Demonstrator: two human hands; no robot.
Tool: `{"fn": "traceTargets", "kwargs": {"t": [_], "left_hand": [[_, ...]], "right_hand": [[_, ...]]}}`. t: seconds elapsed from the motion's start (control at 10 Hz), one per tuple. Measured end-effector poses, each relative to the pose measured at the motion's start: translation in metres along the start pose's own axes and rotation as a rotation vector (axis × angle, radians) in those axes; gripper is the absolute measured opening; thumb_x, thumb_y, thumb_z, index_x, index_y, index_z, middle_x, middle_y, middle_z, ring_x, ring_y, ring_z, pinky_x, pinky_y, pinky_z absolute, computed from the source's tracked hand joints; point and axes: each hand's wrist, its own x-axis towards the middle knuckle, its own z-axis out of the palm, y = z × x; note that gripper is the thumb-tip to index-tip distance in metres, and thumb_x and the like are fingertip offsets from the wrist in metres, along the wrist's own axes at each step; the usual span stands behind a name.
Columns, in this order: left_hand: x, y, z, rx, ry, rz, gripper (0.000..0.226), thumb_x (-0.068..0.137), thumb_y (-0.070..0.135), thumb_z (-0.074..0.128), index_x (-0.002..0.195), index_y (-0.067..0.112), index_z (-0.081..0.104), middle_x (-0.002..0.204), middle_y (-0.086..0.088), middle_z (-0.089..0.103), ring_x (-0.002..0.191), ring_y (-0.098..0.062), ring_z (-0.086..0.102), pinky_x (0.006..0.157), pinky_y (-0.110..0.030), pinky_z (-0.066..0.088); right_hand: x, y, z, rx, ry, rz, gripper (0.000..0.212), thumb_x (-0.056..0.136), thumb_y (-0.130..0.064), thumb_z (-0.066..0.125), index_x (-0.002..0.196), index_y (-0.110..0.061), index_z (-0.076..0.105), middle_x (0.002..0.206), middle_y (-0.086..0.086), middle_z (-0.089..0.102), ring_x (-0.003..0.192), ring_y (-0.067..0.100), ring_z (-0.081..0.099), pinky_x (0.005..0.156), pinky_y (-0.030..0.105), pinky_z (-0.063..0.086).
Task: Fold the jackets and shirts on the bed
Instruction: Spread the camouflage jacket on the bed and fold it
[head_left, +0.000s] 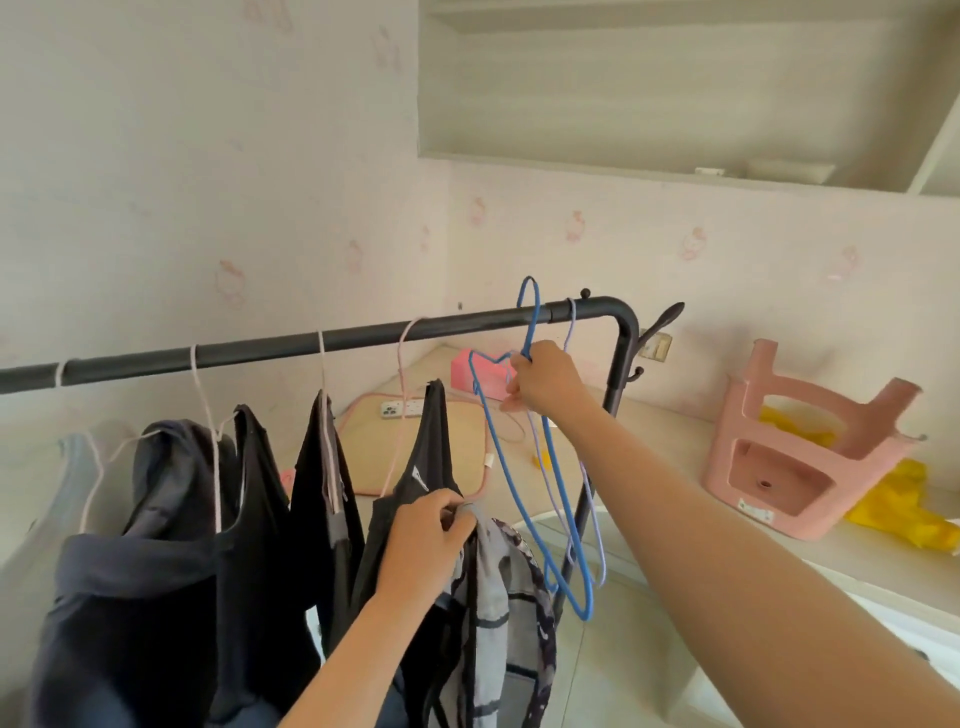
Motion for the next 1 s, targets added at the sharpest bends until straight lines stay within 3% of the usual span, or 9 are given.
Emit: {"fn": "traceTargets", "kwargs": {"t": [0.1,0.3,0.4,0.5,0.6,0.7,0.8,0.9,1.0], "left_hand": [[0.003,0.003,0.001,0.045,-0.003,0.022,0.008,0.093,0.026,0.058,0.095,0.021,0.064,0.071,0.008,0.062,0.063,-0.007,0.058,0.058,-0.025,0.044],[0.006,0.004,0.002,0.138,0.049,0.062,0.016,0.093,0.028,0.052,0.078,0.023,0.046,0.069,0.0,0.044,0.067,-0.017,0.047,0.055,-0.03,0.029],[0.005,0.004,0.003,0.074,-0.011,0.05,0.017,0.096,0.027,0.049,0.081,0.019,0.046,0.056,-0.002,0.045,0.05,-0.02,0.046,0.048,-0.031,0.031],[0.002,0.007,0.008,-0.033,-0.079,0.014,0.017,0.098,0.025,0.042,0.083,0.018,0.043,0.054,-0.003,0.04,0.046,-0.02,0.038,0.047,-0.035,0.028],[-0.001,0.011,0.018,-0.123,-0.124,-0.02,0.017,0.098,0.024,0.04,0.084,0.016,0.041,0.058,-0.005,0.039,0.051,-0.023,0.039,0.052,-0.036,0.03],[-0.005,0.019,0.034,-0.118,-0.191,-0.013,0.017,0.099,0.025,0.039,0.085,0.016,0.041,0.061,-0.004,0.042,0.053,-0.023,0.041,0.054,-0.035,0.031],[-0.014,0.027,0.05,-0.071,-0.242,-0.005,0.02,0.1,0.029,0.036,0.094,0.012,0.045,0.067,-0.006,0.047,0.061,-0.024,0.047,0.057,-0.037,0.032],[-0.032,0.033,0.066,-0.051,-0.309,0.003,0.022,0.098,0.032,0.035,0.098,0.013,0.046,0.071,-0.005,0.05,0.069,-0.027,0.051,0.061,-0.039,0.034],[-0.058,0.047,0.079,-0.035,-0.381,0.022,0.023,0.098,0.03,0.036,0.097,0.01,0.047,0.072,-0.004,0.049,0.071,-0.027,0.049,0.063,-0.038,0.034]], "right_hand": [[0.006,0.011,0.013,0.021,-0.025,0.028,0.029,0.1,-0.015,0.043,0.113,0.009,0.055,0.089,0.016,0.059,0.068,0.024,0.06,0.055,0.03,0.053],[-0.004,0.038,0.021,-0.066,-0.009,0.019,0.028,0.099,-0.01,0.041,0.115,0.007,0.056,0.091,0.013,0.058,0.07,0.018,0.057,0.051,0.018,0.045],[-0.013,0.045,0.018,-0.111,-0.012,-0.016,0.029,0.099,-0.005,0.04,0.122,0.007,0.053,0.107,0.018,0.062,0.086,0.025,0.06,0.071,0.026,0.052],[-0.039,0.053,0.009,-0.14,0.066,-0.103,0.036,0.1,-0.005,0.041,0.135,-0.004,0.048,0.118,0.007,0.057,0.104,0.021,0.057,0.082,0.017,0.04],[-0.084,0.069,0.006,-0.096,0.181,-0.223,0.034,0.099,-0.006,0.042,0.13,-0.009,0.054,0.123,0.005,0.059,0.11,0.016,0.057,0.092,0.021,0.045],[-0.132,0.101,0.01,-0.052,0.223,-0.257,0.027,0.095,-0.002,0.047,0.115,-0.01,0.064,0.112,0.0,0.063,0.097,0.008,0.06,0.083,0.011,0.047],[-0.179,0.139,0.011,-0.076,0.261,-0.158,0.021,0.094,-0.003,0.052,0.1,-0.013,0.069,0.1,-0.004,0.064,0.08,0.0,0.057,0.072,0.002,0.041],[-0.229,0.181,0.005,-0.143,0.273,-0.015,0.023,0.09,-0.002,0.052,0.097,-0.014,0.07,0.098,-0.002,0.066,0.081,0.004,0.056,0.073,0.005,0.042],[-0.28,0.227,-0.007,-0.212,0.257,0.165,0.025,0.09,-0.003,0.049,0.098,-0.016,0.069,0.098,-0.002,0.067,0.086,0.012,0.06,0.079,0.021,0.048]]}}
